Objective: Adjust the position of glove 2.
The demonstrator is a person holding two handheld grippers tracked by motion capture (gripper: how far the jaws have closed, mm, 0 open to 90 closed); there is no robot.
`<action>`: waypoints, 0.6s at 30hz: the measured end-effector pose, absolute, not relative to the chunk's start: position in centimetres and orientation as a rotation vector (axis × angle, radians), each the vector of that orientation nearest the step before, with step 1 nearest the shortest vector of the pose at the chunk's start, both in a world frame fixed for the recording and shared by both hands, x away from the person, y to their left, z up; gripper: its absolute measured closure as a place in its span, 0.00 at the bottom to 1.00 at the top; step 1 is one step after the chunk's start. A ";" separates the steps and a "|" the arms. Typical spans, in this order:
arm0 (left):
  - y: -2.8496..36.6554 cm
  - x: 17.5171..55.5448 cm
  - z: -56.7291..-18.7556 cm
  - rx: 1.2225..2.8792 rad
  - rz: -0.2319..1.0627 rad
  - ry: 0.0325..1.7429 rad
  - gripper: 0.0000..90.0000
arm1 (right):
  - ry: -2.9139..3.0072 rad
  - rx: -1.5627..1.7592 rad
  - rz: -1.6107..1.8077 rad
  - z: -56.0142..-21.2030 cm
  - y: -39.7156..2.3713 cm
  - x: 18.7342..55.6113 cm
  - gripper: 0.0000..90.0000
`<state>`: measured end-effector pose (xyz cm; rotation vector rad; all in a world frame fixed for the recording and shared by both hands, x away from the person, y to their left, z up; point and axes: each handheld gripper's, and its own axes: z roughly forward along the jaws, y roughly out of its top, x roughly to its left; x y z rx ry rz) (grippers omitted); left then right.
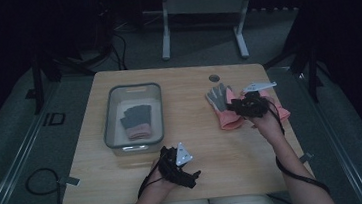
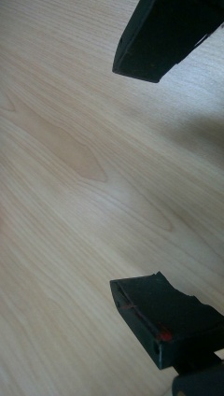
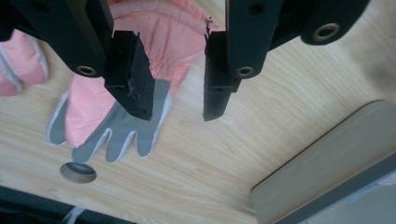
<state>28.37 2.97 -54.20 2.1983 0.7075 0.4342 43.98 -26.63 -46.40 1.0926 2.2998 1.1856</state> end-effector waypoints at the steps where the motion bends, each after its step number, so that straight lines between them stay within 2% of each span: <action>1: 3.1 28.3 -54.3 2.193 0.441 0.709 0.00 | 2.298 1.086 1.180 -46.4 -26.6 44.1 0.70; 9: 3.3 28.1 -54.9 2.189 0.435 0.690 0.00 | 2.269 1.086 1.136 -47.6 -26.5 45.4 0.68; 18: 3.5 28.0 -55.6 2.192 0.427 0.686 0.00 | 2.259 1.080 1.077 -47.4 -25.6 49.2 0.69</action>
